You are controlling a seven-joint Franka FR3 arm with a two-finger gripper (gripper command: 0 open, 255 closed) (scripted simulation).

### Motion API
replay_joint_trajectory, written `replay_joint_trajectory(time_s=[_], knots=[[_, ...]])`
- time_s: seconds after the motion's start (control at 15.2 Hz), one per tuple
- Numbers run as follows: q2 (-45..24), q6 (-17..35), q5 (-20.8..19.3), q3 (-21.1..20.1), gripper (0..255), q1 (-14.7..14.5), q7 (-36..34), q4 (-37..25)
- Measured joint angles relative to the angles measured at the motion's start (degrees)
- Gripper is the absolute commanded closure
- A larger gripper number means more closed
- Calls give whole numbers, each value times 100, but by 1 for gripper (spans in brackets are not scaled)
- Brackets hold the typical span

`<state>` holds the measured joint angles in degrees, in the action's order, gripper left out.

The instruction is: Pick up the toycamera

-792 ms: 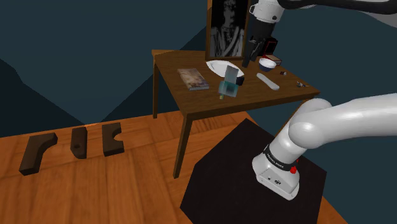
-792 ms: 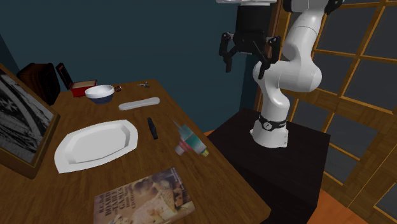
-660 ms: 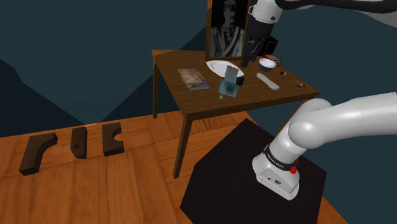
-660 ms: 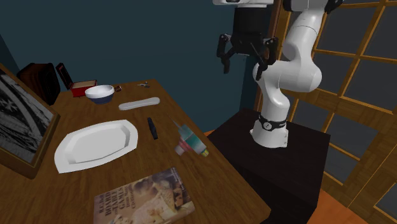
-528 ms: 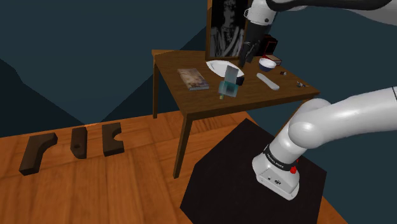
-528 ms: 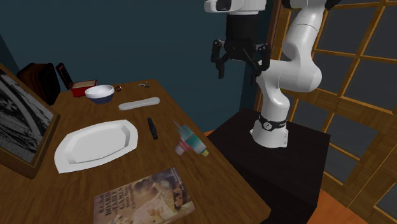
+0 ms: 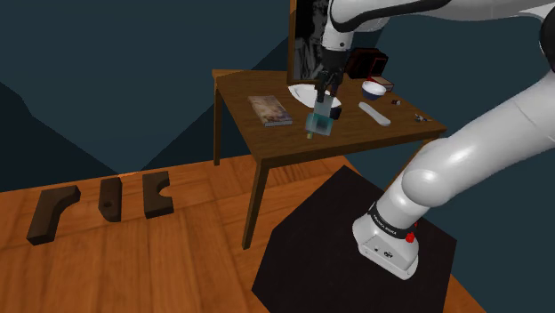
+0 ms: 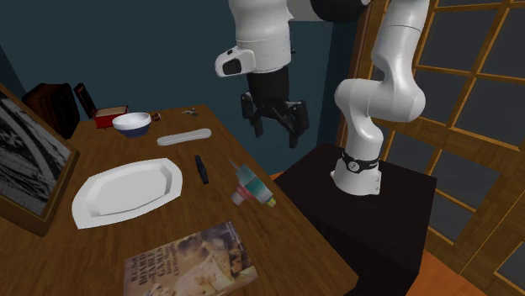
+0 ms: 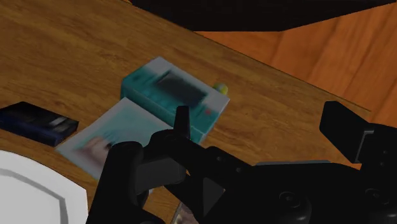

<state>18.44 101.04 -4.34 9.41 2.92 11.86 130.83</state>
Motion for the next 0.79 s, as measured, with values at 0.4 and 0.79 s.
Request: replay_joint_trajectory(time_s=[0.4,0.79], knots=[[-1538,149,196,266,0,123,224,-759],[-3031,155,-200,459,0,386,492,-1685]])
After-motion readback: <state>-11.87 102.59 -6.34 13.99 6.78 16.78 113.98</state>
